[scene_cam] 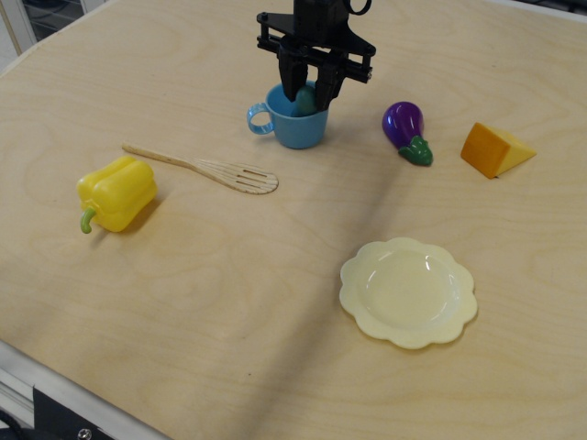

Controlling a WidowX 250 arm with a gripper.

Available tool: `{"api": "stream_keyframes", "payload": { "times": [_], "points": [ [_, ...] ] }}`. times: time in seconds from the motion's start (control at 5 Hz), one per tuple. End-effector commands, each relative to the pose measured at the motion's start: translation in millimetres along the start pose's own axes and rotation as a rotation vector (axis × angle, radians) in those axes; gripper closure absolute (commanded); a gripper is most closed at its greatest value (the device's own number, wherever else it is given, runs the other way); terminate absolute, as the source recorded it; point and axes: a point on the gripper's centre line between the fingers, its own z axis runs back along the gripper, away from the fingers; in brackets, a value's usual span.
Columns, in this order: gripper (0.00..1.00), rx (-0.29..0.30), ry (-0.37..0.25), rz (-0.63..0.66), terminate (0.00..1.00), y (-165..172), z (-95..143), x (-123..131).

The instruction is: Take cucumber out of cup

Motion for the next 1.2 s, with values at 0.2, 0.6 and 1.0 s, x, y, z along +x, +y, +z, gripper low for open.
{"api": "stream_keyframes", "payload": {
  "times": [0.2, 0.6, 1.0],
  "points": [
    [1.0, 0.05, -0.215, 0.012, 0.0, 7, 83, 16],
    [1.0, -0.045, -0.235, -0.042, 0.0, -15, 99, -12],
    [1.0, -0.088, -0.189, -0.13, 0.0, -35, 81, -64]
  ]
}}
